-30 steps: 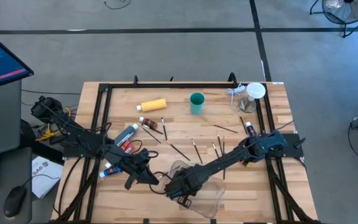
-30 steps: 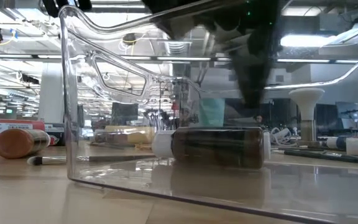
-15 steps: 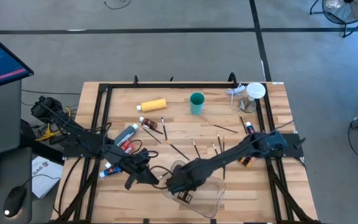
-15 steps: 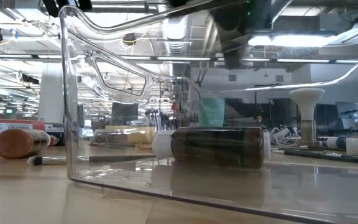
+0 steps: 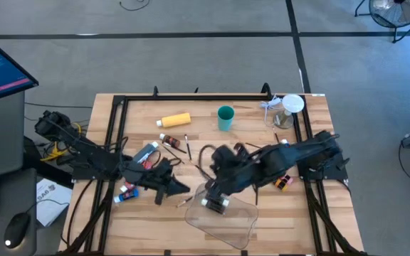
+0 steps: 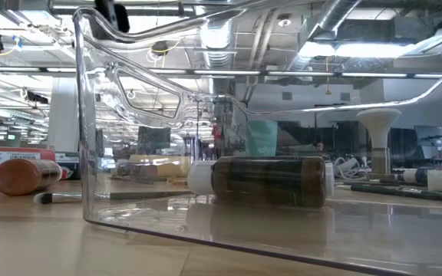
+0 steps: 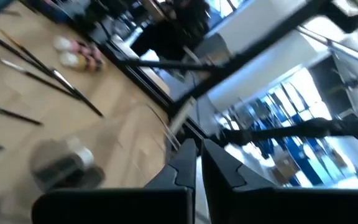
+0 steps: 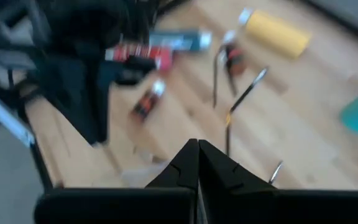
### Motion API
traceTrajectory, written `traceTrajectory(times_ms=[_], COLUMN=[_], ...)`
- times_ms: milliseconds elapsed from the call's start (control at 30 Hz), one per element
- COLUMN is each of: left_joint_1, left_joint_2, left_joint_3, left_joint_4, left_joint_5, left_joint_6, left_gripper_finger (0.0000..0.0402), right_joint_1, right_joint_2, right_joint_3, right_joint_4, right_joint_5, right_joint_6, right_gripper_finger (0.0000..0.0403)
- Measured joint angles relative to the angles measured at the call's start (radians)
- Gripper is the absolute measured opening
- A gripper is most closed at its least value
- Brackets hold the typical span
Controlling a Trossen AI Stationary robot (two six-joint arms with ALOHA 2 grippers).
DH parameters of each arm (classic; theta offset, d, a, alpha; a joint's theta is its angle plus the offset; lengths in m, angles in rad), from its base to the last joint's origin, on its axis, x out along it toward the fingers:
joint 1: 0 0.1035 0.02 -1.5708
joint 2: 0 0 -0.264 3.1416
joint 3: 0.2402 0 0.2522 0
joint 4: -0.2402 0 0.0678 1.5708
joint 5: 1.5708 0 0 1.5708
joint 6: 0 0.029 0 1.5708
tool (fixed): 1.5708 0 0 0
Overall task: Pick & Place Paint Supplies
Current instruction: Put the gold paint brush into the green cup
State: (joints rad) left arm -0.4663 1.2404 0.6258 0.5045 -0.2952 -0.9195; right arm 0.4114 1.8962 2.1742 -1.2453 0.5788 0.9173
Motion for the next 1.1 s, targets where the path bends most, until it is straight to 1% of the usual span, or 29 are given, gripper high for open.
traceTrajectory(times_ms=[133, 233, 400, 500, 600, 667, 800, 900, 1000, 1100], left_joint_1=[0.073, 0.137, 0.228, 0.272, 0.318, 0.351, 0.411, 0.438, 0.445, 0.446], left_joint_2=[0.000, 0.000, 0.000, 0.000, 0.000, 0.000, 0.000, 0.000, 0.000, 0.000], left_joint_3=[0.000, 0.000, 0.000, 0.000, 0.000, 0.000, 0.000, 0.000, 0.000, 0.000], left_joint_4=[0.004, 0.014, 0.014, 0.014, 0.014, 0.014, 0.015, 0.019, 0.020, 0.020], left_joint_5=[0.004, 0.053, 0.117, 0.123, 0.124, 0.124, 0.124, 0.123, 0.124, 0.126], left_joint_6=[-0.001, -0.002, -0.004, -0.004, -0.005, -0.005, -0.010, -0.026, -0.050, -0.045], left_gripper_finger=[0.0001, 0.0001, 0.0001, 0.0001, 0.0001, 0.0001, 0.0001, 0.0001, 0.0001, 0.0001], right_joint_1=[0.000, 0.007, 0.039, 0.074, 0.109, 0.126, 0.121, 0.105, 0.092, 0.078], right_joint_2=[-0.042, -0.047, -0.037, -0.027, -0.033, -0.033, -0.043, -0.100, -0.179, -0.276], right_joint_3=[0.000, 0.000, 0.000, -0.002, -0.007, -0.032, -0.109, -0.201, -0.338, -0.512], right_joint_4=[-0.023, -0.034, -0.043, -0.044, -0.039, -0.042, -0.063, -0.029, 0.093, 0.254], right_joint_5=[0.037, 0.038, 0.000, -0.026, -0.027, -0.029, -0.031, -0.029, -0.037, -0.064], right_joint_6=[-0.021, -0.085, -0.176, -0.234, -0.332, -0.366, -0.359, -0.360, -0.360, -0.358], right_gripper_finger=[0.0000, 0.0000, 0.0000, 0.0000, 0.0000, 0.0000, 0.0000, 0.0000, 0.0000, 0.0000])
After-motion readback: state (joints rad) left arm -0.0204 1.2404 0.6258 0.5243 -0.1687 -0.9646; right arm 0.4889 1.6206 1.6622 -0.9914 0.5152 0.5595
